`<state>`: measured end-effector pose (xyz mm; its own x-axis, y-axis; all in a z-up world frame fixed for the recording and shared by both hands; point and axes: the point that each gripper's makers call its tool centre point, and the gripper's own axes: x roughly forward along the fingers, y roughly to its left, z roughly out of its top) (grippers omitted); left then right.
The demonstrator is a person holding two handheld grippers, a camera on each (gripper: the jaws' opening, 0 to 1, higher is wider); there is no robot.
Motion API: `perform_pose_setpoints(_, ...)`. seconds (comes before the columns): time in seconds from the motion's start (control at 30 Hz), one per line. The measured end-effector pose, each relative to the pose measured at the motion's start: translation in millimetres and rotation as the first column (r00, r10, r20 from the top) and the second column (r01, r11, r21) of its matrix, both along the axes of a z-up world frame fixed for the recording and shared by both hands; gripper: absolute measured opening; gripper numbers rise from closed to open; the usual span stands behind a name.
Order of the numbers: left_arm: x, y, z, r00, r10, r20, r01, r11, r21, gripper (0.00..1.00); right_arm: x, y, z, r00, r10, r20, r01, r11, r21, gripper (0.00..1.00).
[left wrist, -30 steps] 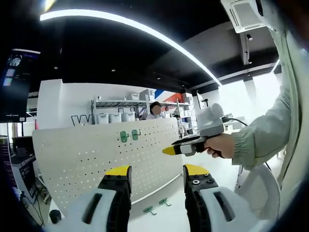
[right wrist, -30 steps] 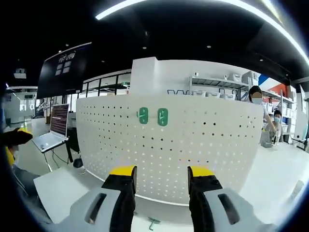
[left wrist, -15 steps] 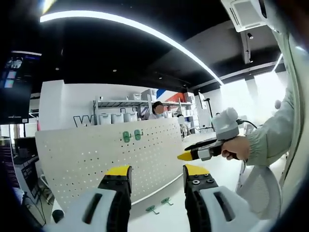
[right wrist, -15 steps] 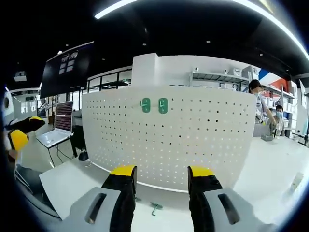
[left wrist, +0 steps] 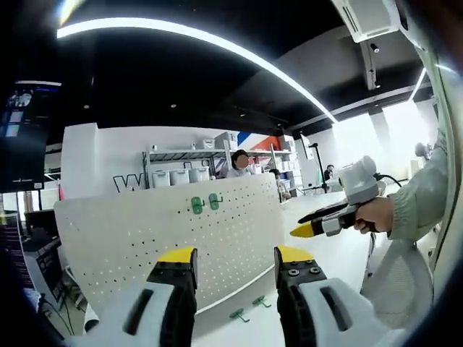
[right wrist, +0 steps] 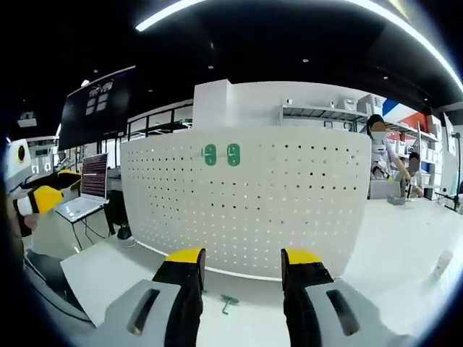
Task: Insert the hook assembly into the mounting plate slot until the hook locks in place.
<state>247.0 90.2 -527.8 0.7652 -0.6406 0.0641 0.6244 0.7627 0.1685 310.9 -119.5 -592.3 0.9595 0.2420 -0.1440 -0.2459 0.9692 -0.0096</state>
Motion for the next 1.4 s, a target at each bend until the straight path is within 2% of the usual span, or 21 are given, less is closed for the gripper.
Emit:
perform_pose_setpoints(0.2,9.2,1,-4.9,1.000,0.002,0.001,-0.002,1.000,0.030,0.44,-3,-6,-4.3,1.000,-0.010,-0.006,0.010,1.000,0.008,0.41)
perform_pose_setpoints(0.47,29.6,16,-16.8,0.999,0.029,-0.040,-0.027,0.998,0.049,0.45,-5,-5,-9.1,1.000,-0.007,-0.018,0.007,1.000,0.025,0.41)
perform_pose_setpoints(0.6,43.2,19,-23.0,0.998,0.016,-0.063,-0.012,0.998,0.065,0.44,-3,-6,-12.0,1.000,-0.011,-0.026,0.012,0.999,0.031,0.41)
perform_pose_setpoints(0.87,59.8,19,-28.5,0.998,-0.026,-0.065,0.035,0.990,0.139,0.45,-3,-3,-11.6,1.000,-0.001,-0.026,0.002,0.999,0.034,0.41)
perform_pose_setpoints(1.0,67.6,14,-33.7,0.996,-0.061,-0.065,0.072,0.979,0.192,0.45,-6,-1,-10.6,1.000,0.008,-0.024,-0.008,1.000,0.030,0.41)
perform_pose_setpoints(1.17,77.4,8,-39.3,0.992,-0.098,-0.082,0.114,0.969,0.220,0.45,-11,-3,-9.9,1.000,0.011,-0.023,-0.011,1.000,0.028,0.41)
perform_pose_setpoints(1.4,89.1,-4,-52.7,0.984,-0.145,-0.105,0.169,0.947,0.275,0.45,-22,-1,-20.1,0.999,0.026,-0.044,-0.025,0.999,0.034,0.43)
